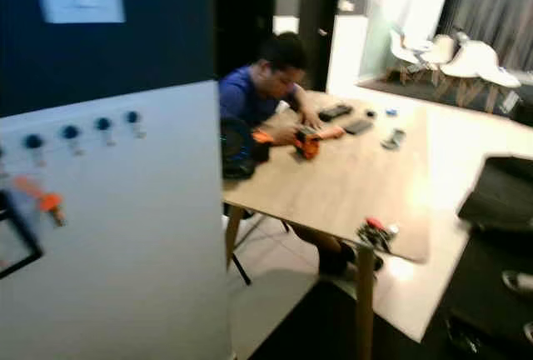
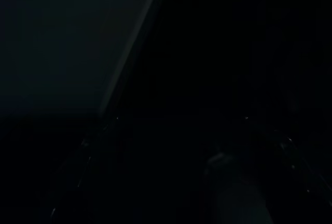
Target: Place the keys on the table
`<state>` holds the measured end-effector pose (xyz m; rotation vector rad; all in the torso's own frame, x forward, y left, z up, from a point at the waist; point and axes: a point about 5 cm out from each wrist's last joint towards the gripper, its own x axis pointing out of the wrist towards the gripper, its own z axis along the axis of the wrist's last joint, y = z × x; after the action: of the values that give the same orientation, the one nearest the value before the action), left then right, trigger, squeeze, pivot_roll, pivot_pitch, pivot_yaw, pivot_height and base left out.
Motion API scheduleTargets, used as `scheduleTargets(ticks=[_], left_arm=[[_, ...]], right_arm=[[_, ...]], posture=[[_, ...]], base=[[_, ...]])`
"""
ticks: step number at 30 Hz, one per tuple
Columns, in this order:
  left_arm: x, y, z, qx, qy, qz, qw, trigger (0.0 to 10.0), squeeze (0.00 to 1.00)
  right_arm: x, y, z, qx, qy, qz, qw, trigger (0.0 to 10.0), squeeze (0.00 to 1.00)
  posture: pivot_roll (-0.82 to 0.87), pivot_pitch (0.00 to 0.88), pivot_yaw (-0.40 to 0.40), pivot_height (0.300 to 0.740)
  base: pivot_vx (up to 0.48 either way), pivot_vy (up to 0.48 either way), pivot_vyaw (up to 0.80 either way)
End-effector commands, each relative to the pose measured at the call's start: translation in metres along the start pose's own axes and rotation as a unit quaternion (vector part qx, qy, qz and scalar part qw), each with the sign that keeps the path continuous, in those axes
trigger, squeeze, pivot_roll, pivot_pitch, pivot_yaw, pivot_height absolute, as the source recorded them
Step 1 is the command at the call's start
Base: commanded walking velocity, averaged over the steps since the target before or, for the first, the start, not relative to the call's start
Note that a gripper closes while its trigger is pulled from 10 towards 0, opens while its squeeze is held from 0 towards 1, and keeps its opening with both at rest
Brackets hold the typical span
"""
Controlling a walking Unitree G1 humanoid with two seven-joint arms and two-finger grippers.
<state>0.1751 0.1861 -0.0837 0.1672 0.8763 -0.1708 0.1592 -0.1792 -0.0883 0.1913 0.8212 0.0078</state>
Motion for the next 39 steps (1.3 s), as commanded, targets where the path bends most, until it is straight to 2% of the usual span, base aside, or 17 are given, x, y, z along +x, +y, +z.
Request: scheduleTargets(ticks=[1, 6, 13, 27, 39], left_arm=[[0.000, 0.004, 0.000, -0.015, 0.000, 0.009, 1.000, 10.0, 0.00], [0.000, 0.009, 0.005, -0.041, -0.012, 0.022, 0.999, 10.0, 0.00], [0.000, 0.016, 0.012, -0.052, -0.030, 0.029, 0.998, 10.0, 0.00], [0.002, 0.014, 0.026, -0.066, -0.066, 0.034, 0.995, 10.0, 0.00], [0.002, 0.012, 0.038, -0.073, -0.098, 0.041, 0.992, 10.0, 0.00]], right_arm=[[0.000, -0.004, 0.002, -0.001, -0.002, -0.006, 1.000, 10.0, 0.00], [0.000, -0.004, 0.003, -0.002, -0.002, -0.005, 1.000, 10.0, 0.00], [0.000, -0.004, 0.003, -0.004, -0.002, -0.004, 1.000, 10.0, 0.00], [0.001, -0.002, 0.005, -0.003, -0.005, -0.001, 1.000, 10.0, 0.00], [0.003, 0.001, 0.008, -0.016, -0.010, 0.006, 1.000, 10.0, 0.00]], posture=[[0.06, 0.007, 0.022, 0.740], [0.06, 0.004, 0.022, 0.740], [0.05, 0.001, 0.020, 0.740], [0.06, 0.008, 0.019, 0.740], [0.06, 0.008, 0.017, 0.740]], base=[[0.000, 0.000, -0.80], [0.000, 0.000, -0.80], [0.000, 0.000, -0.80], [0.000, 0.000, -0.79], [0.000, 0.000, 0.00]])
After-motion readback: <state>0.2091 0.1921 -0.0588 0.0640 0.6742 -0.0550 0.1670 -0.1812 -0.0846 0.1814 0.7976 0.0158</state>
